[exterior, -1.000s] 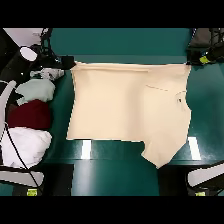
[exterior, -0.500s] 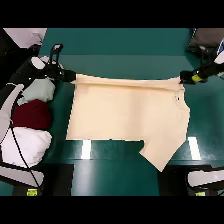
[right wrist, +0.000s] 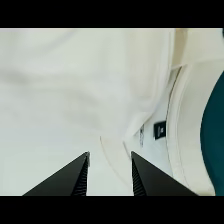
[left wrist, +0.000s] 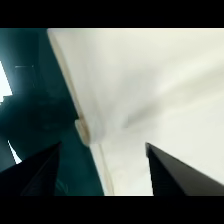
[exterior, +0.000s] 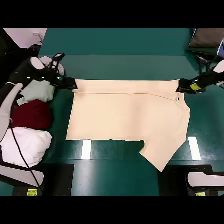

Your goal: Fold the shirts.

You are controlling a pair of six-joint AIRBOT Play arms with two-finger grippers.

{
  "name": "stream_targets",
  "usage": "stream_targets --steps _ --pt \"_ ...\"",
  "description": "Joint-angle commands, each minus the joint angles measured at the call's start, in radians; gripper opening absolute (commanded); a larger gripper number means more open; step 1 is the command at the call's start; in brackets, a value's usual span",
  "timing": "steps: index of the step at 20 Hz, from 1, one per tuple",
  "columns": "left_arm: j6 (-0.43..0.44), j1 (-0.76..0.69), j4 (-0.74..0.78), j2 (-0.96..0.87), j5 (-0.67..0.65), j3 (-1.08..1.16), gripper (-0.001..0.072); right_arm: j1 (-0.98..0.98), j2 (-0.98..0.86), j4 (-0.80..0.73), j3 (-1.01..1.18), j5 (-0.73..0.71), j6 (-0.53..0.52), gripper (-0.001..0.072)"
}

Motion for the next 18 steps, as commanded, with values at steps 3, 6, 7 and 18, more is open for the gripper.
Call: stream_targets --steps 3,6,7,18 --pt "-0.005 0.143 -0.027 0.219 -0.202 -0.239 0.0617 -0.112 0.198 0.196 -0.150 0.222 -0.161 0.0314" --pt "0.022 0.187 -0.068 0.374 -0.217 -0.520 0.0617 -0.191 0.291 0.325 -0.263 0.208 -0.203 0.0312" --pt "0.022 0.187 -0.071 0.410 -0.206 -0.597 0.0617 -0.209 0.311 0.344 -0.293 0.201 -0.208 0.0310" --pt "0.044 0.066 -0.171 0.469 -0.118 -0.839 0.0521 -0.246 0.364 0.349 -0.358 0.203 -0.211 0.0306"
